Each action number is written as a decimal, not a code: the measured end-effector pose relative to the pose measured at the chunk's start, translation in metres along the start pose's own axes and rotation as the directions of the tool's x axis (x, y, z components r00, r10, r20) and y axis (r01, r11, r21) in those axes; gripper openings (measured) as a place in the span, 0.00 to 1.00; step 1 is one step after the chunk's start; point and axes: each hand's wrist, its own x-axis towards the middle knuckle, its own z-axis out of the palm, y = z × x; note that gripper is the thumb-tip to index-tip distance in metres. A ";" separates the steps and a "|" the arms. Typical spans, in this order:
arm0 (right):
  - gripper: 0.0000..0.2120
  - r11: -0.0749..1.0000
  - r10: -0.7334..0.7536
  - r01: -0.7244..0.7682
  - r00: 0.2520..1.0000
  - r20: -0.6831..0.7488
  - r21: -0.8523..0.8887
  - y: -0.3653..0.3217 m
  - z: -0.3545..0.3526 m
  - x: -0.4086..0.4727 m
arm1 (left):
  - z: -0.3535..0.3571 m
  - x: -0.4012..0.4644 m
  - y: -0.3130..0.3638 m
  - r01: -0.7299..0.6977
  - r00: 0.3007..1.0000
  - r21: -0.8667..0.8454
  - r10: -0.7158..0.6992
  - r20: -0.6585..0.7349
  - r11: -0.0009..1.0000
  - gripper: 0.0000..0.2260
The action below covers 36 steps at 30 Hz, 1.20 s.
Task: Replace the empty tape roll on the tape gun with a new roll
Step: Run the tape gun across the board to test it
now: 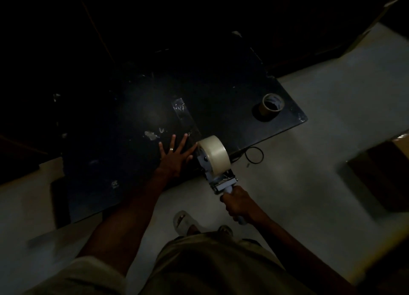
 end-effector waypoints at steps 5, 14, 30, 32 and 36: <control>0.24 0.998 -0.050 0.050 0.999 0.016 -0.022 -0.003 0.001 -0.003 | 0.001 0.000 -0.002 0.001 1.000 0.010 -0.002 0.007 1.000 0.21; 0.22 0.999 -0.023 0.024 0.999 0.033 -0.043 0.012 0.000 -0.007 | 0.000 0.000 0.003 0.012 1.000 -0.010 -0.013 -0.008 1.000 0.21; 0.18 0.998 0.019 -0.017 0.999 0.031 -0.065 -0.007 0.006 0.007 | -0.001 -0.001 0.004 0.027 1.000 0.032 -0.026 -0.001 0.999 0.21; 0.18 0.998 -0.014 0.015 1.000 0.011 -0.066 -0.007 0.008 0.005 | -0.001 -0.002 0.005 0.027 1.000 0.024 -0.027 -0.007 0.999 0.21; 0.11 0.993 -0.024 0.023 1.000 -0.009 -0.113 -0.010 0.012 0.002 | -0.002 -0.004 0.006 0.032 0.999 0.009 -0.032 -0.016 0.999 0.21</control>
